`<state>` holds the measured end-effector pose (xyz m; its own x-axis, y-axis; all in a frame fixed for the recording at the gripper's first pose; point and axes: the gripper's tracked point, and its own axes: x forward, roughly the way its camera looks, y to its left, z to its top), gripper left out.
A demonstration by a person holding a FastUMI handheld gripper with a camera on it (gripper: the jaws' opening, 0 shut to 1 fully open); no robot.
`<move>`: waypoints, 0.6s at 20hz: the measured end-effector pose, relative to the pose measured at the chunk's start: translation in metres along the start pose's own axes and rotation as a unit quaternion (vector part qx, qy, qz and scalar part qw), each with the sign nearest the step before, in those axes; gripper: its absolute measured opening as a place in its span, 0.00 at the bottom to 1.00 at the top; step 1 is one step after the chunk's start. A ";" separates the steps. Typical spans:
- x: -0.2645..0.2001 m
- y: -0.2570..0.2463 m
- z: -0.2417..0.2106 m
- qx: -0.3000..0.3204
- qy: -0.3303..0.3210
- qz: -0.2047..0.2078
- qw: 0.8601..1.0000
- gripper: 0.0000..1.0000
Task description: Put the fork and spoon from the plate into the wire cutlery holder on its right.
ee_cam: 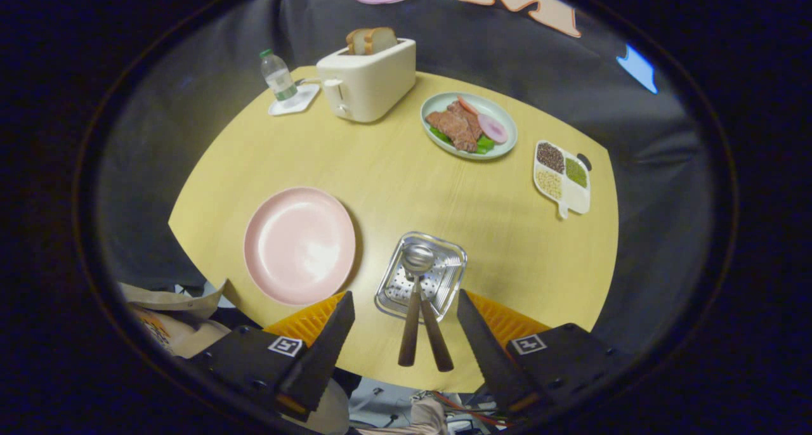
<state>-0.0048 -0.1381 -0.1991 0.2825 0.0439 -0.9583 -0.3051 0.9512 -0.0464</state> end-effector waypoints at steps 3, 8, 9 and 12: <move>-0.014 0.012 0.012 0.030 -0.076 -0.002 0.997 1.00; -0.046 0.023 0.026 0.063 -0.213 -0.035 0.974 1.00; -0.057 0.026 0.027 0.067 -0.243 -0.044 0.967 1.00; -0.079 0.027 0.029 0.070 -0.312 -0.082 0.944 1.00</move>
<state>-0.0089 -0.1066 -0.1169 0.8101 0.0227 -0.5859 -0.1003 0.9899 -0.1002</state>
